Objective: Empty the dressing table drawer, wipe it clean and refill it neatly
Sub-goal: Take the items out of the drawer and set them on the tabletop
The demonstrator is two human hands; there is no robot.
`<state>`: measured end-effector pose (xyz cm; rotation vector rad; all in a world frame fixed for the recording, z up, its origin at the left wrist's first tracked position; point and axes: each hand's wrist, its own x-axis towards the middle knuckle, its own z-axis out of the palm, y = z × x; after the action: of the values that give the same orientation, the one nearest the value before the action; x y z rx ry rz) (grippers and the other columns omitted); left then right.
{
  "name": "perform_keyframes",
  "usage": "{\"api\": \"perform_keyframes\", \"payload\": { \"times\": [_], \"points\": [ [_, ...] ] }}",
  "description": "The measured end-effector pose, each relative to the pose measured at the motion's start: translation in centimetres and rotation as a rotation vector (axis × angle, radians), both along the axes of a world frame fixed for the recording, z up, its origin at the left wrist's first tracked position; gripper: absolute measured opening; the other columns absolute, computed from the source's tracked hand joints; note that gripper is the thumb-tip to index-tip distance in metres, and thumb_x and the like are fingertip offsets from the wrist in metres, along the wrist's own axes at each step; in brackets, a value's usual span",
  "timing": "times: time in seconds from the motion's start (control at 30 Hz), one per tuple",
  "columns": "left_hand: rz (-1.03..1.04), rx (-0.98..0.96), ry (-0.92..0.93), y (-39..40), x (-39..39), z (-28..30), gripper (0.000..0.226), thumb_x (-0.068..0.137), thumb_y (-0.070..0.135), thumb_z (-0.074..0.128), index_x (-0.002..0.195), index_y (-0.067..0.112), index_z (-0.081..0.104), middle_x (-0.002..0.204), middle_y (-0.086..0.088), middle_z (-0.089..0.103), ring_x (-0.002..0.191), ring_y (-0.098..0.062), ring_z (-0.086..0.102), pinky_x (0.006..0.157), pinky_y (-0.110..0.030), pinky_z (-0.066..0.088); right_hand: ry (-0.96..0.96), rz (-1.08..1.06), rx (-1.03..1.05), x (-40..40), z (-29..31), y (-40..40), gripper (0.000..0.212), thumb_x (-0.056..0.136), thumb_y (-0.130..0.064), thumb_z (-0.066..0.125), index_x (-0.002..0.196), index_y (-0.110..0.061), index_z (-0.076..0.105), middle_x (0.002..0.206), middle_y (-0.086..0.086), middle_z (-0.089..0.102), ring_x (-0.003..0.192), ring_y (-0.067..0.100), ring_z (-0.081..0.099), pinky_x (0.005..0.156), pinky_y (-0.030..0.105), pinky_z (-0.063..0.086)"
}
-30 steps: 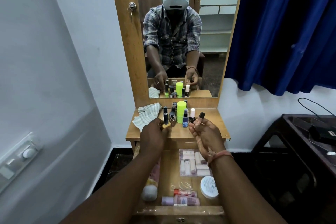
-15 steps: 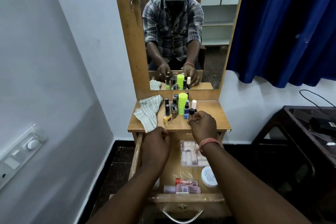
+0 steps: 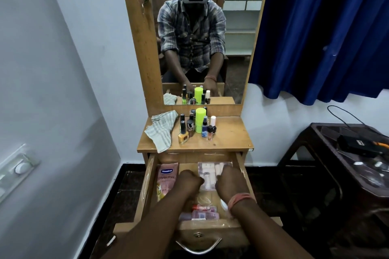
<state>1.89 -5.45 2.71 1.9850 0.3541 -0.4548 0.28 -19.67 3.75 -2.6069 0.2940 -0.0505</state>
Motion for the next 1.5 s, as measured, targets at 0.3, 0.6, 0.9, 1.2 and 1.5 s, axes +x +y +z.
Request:
{"api": "perform_keyframes", "payload": {
  "times": [0.3, 0.6, 0.9, 1.2, 1.5],
  "points": [
    [0.171, -0.232, 0.174, -2.1, 0.7, 1.3, 0.018, 0.094, 0.009, 0.058, 0.105, 0.0, 0.069, 0.081, -0.02, 0.069, 0.067, -0.031, 0.066, 0.06, -0.03, 0.051, 0.154, 0.027, 0.06, -0.3, -0.6, 1.4, 0.056, 0.079, -0.037, 0.067, 0.132, -0.023, 0.054, 0.146, 0.01, 0.04, 0.128, 0.028, 0.051, 0.104, 0.032, 0.045],
    [0.207, -0.27, 0.163, -2.2, 0.0, 1.2, 0.02, 0.095, 0.008, 0.061, 0.111, 0.0, 0.069, 0.081, -0.021, 0.072, 0.057, -0.025, 0.063, 0.058, -0.031, 0.05, 0.175, -0.015, 0.235, 0.2, 1.0, 0.5, 0.051, 0.069, -0.042, 0.067, 0.115, -0.024, 0.06, 0.124, 0.0, 0.062, 0.117, 0.026, 0.057, 0.099, 0.031, 0.047],
    [0.323, -0.43, 0.139, 0.1, -2.3, 5.8, 0.009, 0.097, 0.0, 0.062, 0.103, 0.001, 0.068, 0.093, -0.017, 0.07, 0.081, -0.026, 0.062, 0.063, -0.031, 0.054, -0.176, -0.246, 0.411, -1.9, 3.6, -1.4, 0.027, 0.09, -0.029, 0.067, 0.114, -0.017, 0.06, 0.117, 0.002, 0.061, 0.109, 0.025, 0.06, 0.091, 0.032, 0.047],
    [0.271, -0.567, 0.087, -2.5, -3.5, 8.5, 0.011, 0.098, 0.002, 0.065, 0.108, 0.002, 0.067, 0.082, -0.011, 0.073, 0.07, -0.018, 0.065, 0.065, -0.03, 0.061, -0.109, -0.347, 1.002, -2.9, 6.0, -6.5, 0.022, 0.088, -0.01, 0.073, 0.109, -0.004, 0.066, 0.098, 0.018, 0.07, 0.055, 0.025, 0.065, 0.047, 0.029, 0.055],
    [0.185, -0.543, -0.027, -6.5, 0.3, 10.7, 0.017, 0.103, 0.009, 0.056, 0.119, 0.009, 0.062, 0.098, -0.013, 0.068, 0.072, -0.016, 0.061, 0.064, -0.026, 0.057, -0.354, -0.569, 0.978, 3.1, 8.3, -7.9, 0.03, 0.086, -0.013, 0.072, 0.116, -0.01, 0.07, 0.103, 0.01, 0.073, 0.081, 0.03, 0.072, 0.075, 0.048, 0.062]
  ]
}}
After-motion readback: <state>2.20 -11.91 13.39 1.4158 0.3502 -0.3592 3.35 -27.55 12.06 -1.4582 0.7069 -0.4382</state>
